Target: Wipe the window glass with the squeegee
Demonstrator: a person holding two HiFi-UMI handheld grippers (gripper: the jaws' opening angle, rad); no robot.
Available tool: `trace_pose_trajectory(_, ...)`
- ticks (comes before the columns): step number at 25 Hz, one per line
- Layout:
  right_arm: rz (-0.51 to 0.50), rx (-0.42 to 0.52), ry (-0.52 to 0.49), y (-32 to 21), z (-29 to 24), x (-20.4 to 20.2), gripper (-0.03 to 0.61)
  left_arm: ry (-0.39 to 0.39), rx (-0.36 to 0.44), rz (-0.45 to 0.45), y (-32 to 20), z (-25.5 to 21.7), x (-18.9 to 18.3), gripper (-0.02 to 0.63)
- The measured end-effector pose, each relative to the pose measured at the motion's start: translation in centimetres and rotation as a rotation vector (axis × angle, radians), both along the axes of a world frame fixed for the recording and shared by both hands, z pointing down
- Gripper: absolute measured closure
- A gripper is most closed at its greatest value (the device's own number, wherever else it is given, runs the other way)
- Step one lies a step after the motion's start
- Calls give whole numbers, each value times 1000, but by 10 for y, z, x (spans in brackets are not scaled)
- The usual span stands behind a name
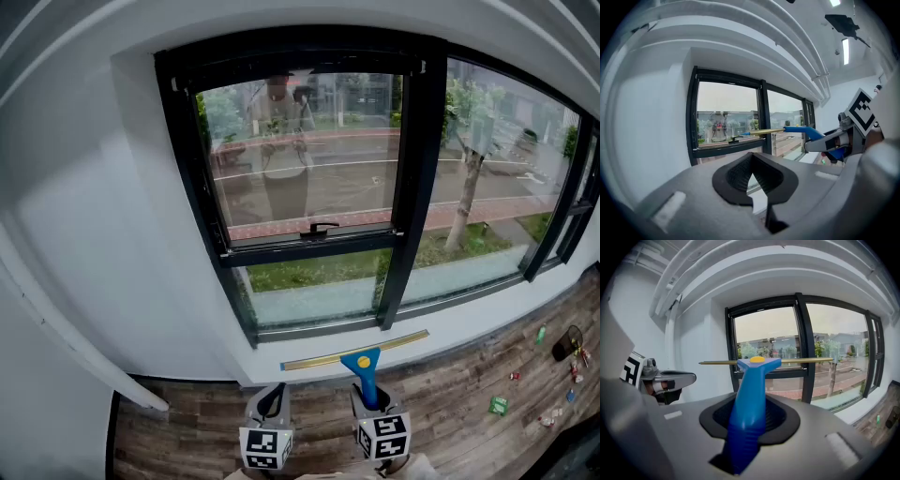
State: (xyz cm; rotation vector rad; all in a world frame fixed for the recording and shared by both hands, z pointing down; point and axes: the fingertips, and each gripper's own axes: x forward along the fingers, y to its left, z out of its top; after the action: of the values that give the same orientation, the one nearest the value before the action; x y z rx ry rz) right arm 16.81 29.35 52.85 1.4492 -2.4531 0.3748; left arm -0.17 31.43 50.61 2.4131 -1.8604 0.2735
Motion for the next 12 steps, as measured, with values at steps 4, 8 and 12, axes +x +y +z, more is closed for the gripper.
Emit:
trace_pose_trajectory(4,-4,-5,0,-4,3,3,462,11,-5,2,-5,4,4,614)
trace_pose_trajectory(8,-11,-28,1,-8,12,15,460,20,-14,-7,-11,9,13,614)
trace_pose_trajectory(12,-9,-35,-37,-16,17,29,459,18,-14,-22,-17,14,21,614)
